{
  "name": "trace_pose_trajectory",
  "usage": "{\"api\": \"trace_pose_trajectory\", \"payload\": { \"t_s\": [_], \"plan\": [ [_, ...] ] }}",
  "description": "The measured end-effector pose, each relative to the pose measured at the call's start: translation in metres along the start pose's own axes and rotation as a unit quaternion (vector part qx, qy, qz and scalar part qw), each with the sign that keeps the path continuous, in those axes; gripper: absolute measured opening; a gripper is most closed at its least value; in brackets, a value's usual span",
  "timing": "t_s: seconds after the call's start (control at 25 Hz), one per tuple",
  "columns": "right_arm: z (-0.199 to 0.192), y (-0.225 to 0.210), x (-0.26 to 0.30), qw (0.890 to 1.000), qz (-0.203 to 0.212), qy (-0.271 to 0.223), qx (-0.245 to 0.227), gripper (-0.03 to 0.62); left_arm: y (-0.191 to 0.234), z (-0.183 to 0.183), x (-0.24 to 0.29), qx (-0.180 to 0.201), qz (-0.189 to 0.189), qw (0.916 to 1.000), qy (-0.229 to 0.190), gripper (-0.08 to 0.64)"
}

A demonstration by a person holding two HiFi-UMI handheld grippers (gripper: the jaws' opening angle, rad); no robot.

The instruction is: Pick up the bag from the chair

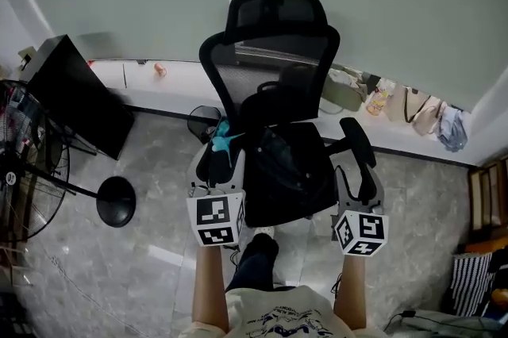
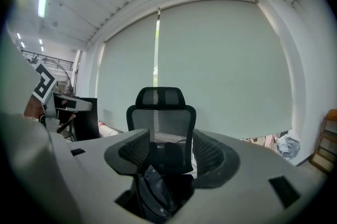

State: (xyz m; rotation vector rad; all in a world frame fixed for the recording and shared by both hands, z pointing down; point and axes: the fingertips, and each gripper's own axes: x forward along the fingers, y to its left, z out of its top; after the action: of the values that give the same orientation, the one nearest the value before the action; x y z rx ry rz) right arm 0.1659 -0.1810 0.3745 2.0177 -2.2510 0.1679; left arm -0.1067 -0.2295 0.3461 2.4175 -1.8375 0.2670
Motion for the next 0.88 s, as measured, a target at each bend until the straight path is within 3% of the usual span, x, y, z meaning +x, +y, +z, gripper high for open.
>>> {"api": "trace_pose_trajectory", "payload": {
  "t_s": [0.44,0.88],
  "plan": [
    [-0.008,-0.011,0.089,0.999,-0.014,0.044,0.013,0.273,0.023,-0.005,0.110,0.000,-0.036,0.9985,0.041,0.261],
    [-0.060,-0.001,0.100,0.993,0.010,0.112,0.033,0.274,0.017,-0.050,0.144,-0.001,-0.073,0.9927,0.096,0.261]
  ]
}}
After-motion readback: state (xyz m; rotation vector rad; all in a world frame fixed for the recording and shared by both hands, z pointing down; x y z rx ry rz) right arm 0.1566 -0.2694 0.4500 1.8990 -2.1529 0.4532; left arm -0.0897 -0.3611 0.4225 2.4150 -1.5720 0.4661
